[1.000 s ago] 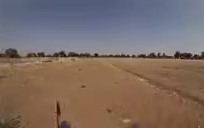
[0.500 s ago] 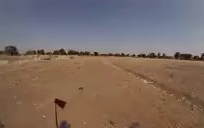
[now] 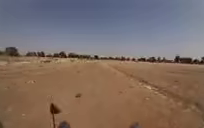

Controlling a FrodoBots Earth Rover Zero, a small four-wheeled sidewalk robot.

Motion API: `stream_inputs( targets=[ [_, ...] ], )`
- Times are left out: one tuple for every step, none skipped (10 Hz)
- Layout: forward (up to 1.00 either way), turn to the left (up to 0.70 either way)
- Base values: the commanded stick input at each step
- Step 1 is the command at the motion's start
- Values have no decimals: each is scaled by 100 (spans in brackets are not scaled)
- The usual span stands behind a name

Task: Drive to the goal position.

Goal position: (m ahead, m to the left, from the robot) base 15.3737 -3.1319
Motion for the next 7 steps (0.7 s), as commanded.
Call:
stream_inputs(
  targets=[
    [50,0],
    [50,0],
    [50,0],
    [50,0],
    [50,0],
    [50,0],
    [50,0]
  ],
)
